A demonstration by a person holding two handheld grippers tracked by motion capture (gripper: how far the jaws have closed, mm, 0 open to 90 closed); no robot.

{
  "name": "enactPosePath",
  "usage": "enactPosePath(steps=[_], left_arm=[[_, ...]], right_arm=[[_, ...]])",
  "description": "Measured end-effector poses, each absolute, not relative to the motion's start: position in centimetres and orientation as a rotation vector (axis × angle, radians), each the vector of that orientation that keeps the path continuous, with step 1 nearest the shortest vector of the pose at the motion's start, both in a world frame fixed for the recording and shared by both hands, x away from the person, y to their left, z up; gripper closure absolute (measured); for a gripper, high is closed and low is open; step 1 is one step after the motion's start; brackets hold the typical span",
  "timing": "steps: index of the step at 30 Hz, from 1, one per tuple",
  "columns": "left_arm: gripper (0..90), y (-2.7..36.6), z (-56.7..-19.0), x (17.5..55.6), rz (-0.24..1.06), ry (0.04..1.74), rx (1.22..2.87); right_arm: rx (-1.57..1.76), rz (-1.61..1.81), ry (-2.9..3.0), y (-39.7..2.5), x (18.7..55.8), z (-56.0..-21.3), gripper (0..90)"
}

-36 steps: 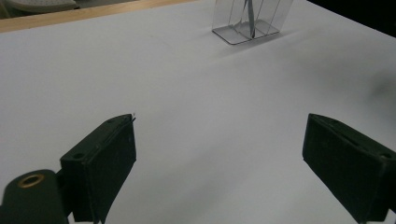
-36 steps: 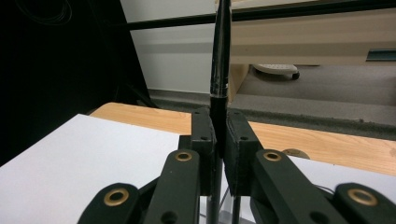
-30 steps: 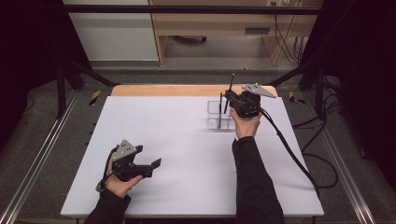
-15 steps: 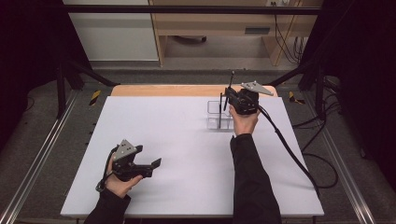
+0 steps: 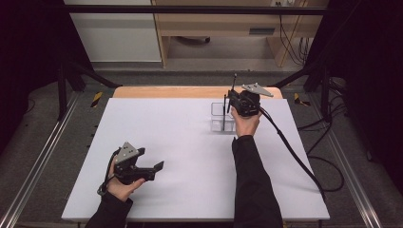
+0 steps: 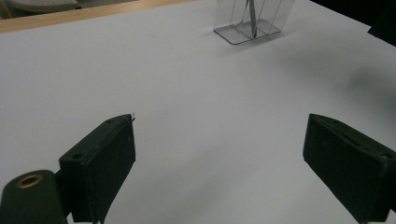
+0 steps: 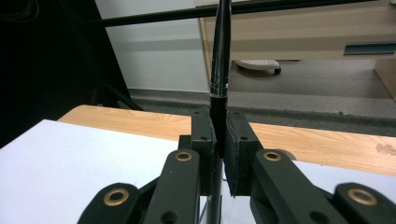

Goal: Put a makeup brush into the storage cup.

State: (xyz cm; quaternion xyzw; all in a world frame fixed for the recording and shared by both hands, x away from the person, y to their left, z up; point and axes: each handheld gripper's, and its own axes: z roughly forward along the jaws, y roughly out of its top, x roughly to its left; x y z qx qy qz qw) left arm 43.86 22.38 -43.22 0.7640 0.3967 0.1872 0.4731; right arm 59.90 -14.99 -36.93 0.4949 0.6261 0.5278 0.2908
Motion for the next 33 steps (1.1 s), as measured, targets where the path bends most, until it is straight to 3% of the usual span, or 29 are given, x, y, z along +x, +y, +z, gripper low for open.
enactPosePath(steps=[33], left_arm=[[8.8, 22.4, -43.3, 43.9, 0.461, 0.974, 1.873]], right_arm=[[1.382, 1.332, 1.721, -14.6, 60.1, -40.8, 84.0]])
